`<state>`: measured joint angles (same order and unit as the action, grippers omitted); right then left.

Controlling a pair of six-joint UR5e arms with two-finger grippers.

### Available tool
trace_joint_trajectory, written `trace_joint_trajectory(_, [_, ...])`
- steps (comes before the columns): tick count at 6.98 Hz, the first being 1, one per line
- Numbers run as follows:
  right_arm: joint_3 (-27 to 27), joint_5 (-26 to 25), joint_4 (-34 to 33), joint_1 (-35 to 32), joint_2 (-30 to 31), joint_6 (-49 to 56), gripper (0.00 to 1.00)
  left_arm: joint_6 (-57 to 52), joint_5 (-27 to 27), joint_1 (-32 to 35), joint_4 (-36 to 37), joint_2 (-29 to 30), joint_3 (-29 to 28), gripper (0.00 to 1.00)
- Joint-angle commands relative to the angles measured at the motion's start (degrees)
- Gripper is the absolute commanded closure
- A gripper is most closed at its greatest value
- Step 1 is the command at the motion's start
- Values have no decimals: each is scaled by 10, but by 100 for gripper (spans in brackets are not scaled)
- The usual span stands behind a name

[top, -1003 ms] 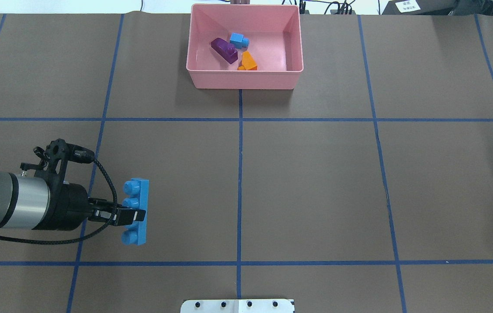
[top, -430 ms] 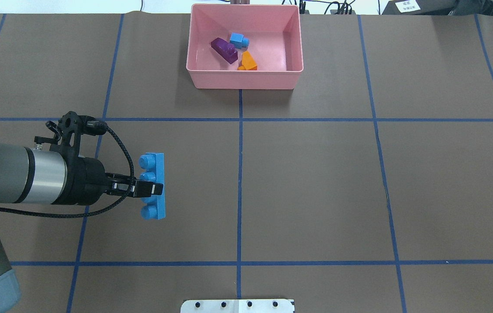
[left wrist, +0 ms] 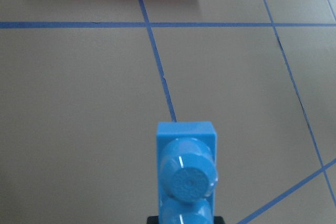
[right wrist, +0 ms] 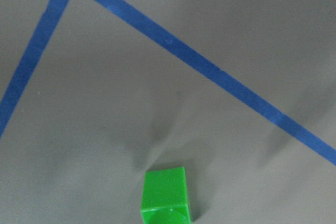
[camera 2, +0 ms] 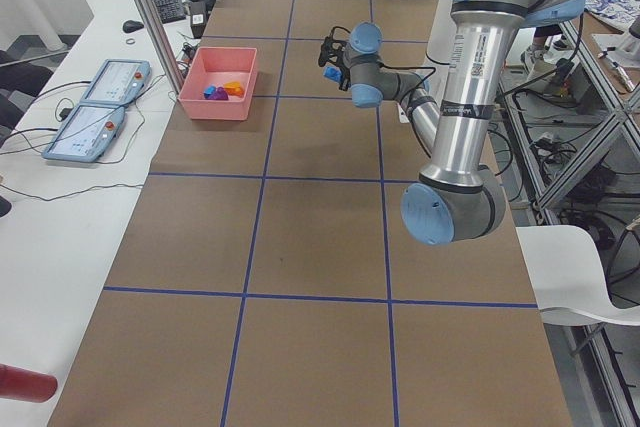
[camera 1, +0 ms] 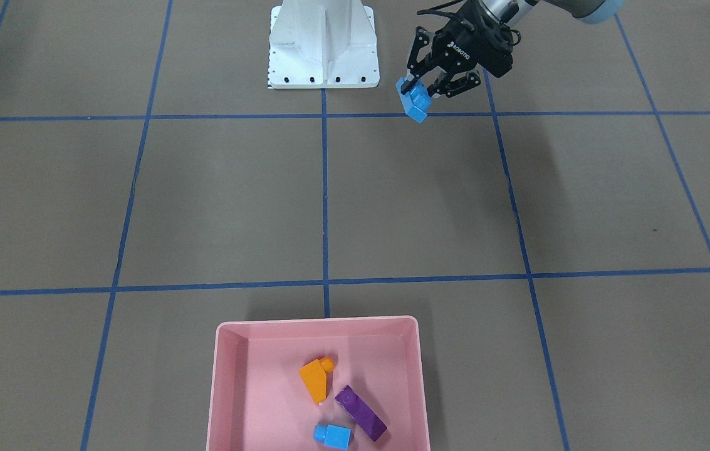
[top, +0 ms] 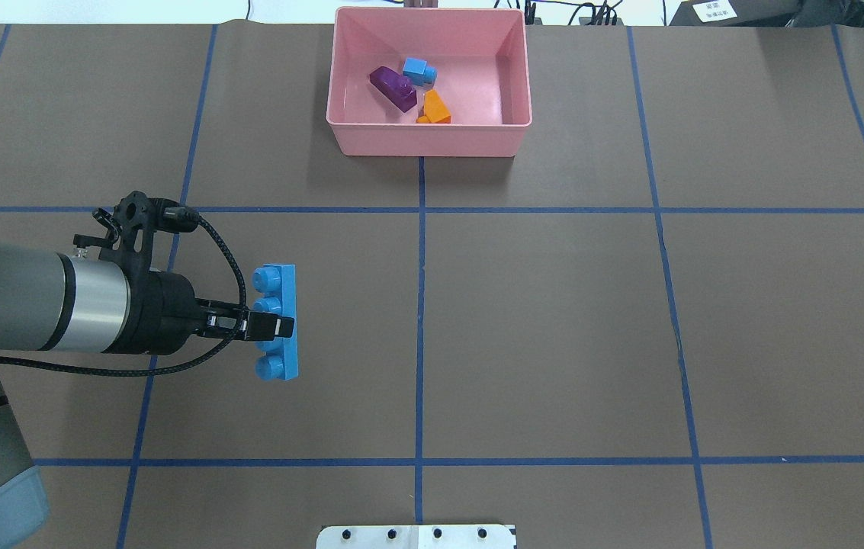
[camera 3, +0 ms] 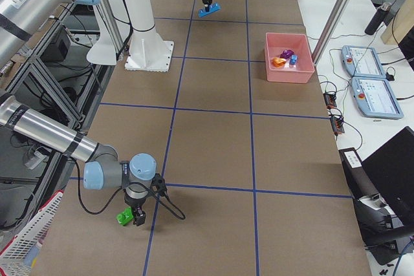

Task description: Put all blocks into box

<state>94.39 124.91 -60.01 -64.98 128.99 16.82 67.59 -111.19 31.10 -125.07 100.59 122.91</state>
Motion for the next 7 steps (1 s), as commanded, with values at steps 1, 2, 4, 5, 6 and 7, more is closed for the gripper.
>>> trace_joint_trajectory(1, [-16, 24, 2, 9, -1, 0, 2, 0, 0, 1, 0, 0, -1, 100])
trace_joint_trajectory(2, [-23, 24, 2, 11, -1, -1, 3, -1, -1, 5, 0, 0, -1, 100])
trace_joint_trajectory(4, [-31, 32, 2, 13, -1, -3, 22, -1, 1, 15, 1, 38, -25, 100])
trace_joint_trajectory(5, [-37, 33, 2, 14, -3, -6, 28, -1, 4, 21, 1, 78, -58, 100])
trace_joint_trajectory(6, [-39, 41, 2, 15, -8, -9, 38, -1, 10, 21, 1, 87, -67, 100])
trace_joint_trajectory(7, [-39, 41, 2, 16, -10, -11, 57, -1, 10, 22, 1, 89, -67, 100])
